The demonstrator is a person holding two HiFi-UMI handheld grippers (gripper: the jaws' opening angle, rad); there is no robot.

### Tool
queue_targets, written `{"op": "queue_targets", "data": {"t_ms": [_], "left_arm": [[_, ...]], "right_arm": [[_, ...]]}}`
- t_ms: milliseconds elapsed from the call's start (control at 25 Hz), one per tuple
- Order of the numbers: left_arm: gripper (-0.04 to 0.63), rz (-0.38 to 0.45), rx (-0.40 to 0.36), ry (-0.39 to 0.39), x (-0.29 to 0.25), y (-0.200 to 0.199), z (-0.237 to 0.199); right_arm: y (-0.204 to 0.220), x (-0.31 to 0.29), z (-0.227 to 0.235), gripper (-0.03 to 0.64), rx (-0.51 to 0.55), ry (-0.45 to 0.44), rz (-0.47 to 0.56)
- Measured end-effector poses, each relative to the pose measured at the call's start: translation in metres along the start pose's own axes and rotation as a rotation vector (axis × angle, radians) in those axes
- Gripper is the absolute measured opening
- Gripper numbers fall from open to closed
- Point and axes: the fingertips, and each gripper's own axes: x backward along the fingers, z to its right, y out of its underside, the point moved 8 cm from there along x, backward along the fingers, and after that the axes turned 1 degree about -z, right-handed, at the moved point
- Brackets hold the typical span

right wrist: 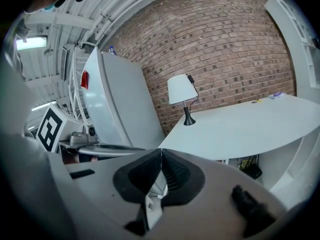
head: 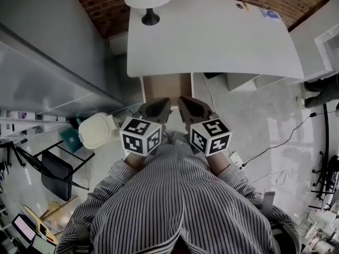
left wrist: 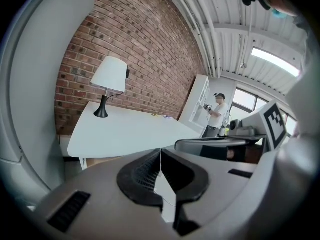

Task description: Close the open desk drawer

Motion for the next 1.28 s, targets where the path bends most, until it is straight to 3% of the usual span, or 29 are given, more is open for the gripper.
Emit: {"op": "queue_targets", "data": {"t_ms": [760,1280], "left_arm": [[0.015,0.007,0.066,-0.078,-0.019,-0.002,-0.001],[0.015,-0.065,0.117,-0.076,-0.031,0.028,-0.022]], "right_arm": [[-0.009,0.000,0.031,0.017,0.005,-0.069,-0.075],[0.035,-0.015,0.039,0.017,-0.056,-0.067,-0.170]]}}
